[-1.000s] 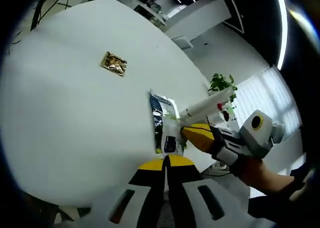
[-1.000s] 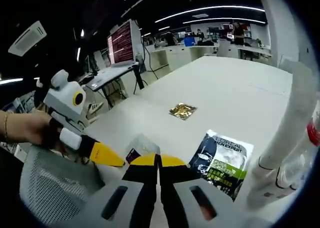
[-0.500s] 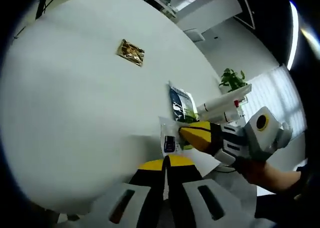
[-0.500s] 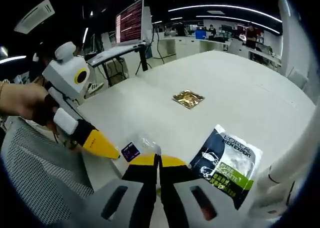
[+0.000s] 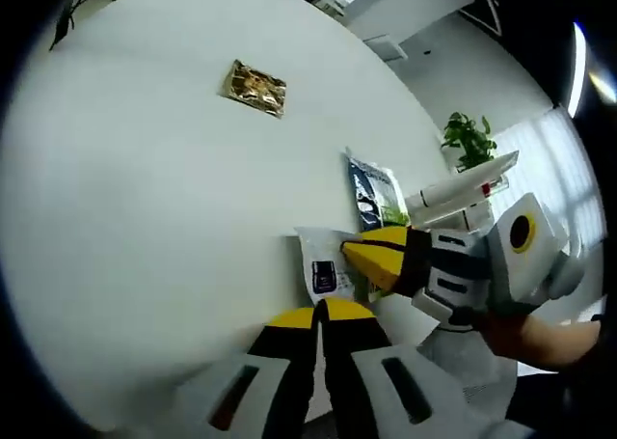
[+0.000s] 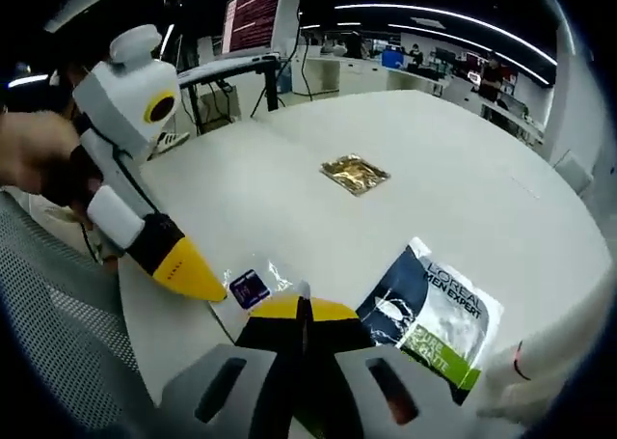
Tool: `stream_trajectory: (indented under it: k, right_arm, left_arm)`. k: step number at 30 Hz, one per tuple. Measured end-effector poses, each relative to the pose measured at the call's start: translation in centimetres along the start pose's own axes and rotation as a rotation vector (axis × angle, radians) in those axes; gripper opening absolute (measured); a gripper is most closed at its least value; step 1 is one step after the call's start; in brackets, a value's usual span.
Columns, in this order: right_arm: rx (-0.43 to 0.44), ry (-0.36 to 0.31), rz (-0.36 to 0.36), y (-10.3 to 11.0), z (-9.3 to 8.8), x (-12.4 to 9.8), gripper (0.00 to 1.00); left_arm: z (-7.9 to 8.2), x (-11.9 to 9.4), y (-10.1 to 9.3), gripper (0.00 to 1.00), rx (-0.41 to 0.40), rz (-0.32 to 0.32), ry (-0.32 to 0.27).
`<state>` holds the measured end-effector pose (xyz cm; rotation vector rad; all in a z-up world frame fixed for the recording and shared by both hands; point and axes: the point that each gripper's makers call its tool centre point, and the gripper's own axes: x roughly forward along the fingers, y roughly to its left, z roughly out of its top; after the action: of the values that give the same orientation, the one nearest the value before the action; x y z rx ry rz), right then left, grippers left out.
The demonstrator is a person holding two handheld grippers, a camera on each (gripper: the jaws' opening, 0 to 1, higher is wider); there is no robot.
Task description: Arrange the skincare products in the storage area until every visible bottle or jar stands upright without overlapping.
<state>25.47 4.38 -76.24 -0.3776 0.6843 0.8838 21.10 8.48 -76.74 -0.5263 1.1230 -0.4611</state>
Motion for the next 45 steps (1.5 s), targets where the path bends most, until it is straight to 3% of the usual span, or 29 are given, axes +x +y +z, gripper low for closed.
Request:
stream_trajectory:
  k: [8,13,19,21,23,27,30,32,38,43,45]
  right_arm:
    - [-0.078,0.012,-0.013,-0.2,0.0,0.3,0.01]
    - [-0.134,0.016,-0.013,-0.3,0.0,0.3,0.01]
    - [-0.131,0.006,-0.003,-0.3,0.0,0.4,0.01]
    - [-0.137,-0.001,0.003,-0.2,-0.1,0.5,0.01]
    - [-0.147,-0.004,0.013,-0.2,0.0,0.5,0.01]
    - [-0.179,-0.005,0.044,-0.1,0.0,0.4,0.01]
    - [-0.188,-0.003,0.056,-0.1,0.1,0.5,0.01]
    - [-0.188,-0.003,0.06,0.0,0.1,0.5,0.01]
    - [-0.184,-0.006,0.057,0.0,0.1,0.5,0.01]
    - [-0.188,-0.011,0.062,0.0,0.2,0.6,0.02]
    - [-0.21,-0.042,0.068,0.0,0.6,0.6,0.04]
  left_arm:
    - [0.3,0.1,-0.1,0.0,0.156,0.048,0.019]
    - [0.7,-0.1,-0.7,0.01,0.412,0.056,0.008]
    - [1.3,0.0,-0.8,0.13,0.602,0.081,0.014]
    - [1.7,-0.1,-0.4,0.17,0.693,0.137,0.024]
    - [1.9,0.1,-1.0,0.17,0.76,0.125,0.025]
    - [2.0,0.8,-2.7,0.21,0.828,0.059,-0.003]
    - [2.7,1.4,-2.3,0.24,0.871,0.09,-0.017]
    - [2.9,1.7,-1.7,0.25,0.913,0.133,0.004]
    - [2.6,2.5,-1.5,0.23,0.992,0.159,0.022]
    - [2.6,2.3,-1.3,0.23,0.97,0.152,0.011]
    - [2.6,2.4,-1.4,0.23,0.992,0.157,0.015]
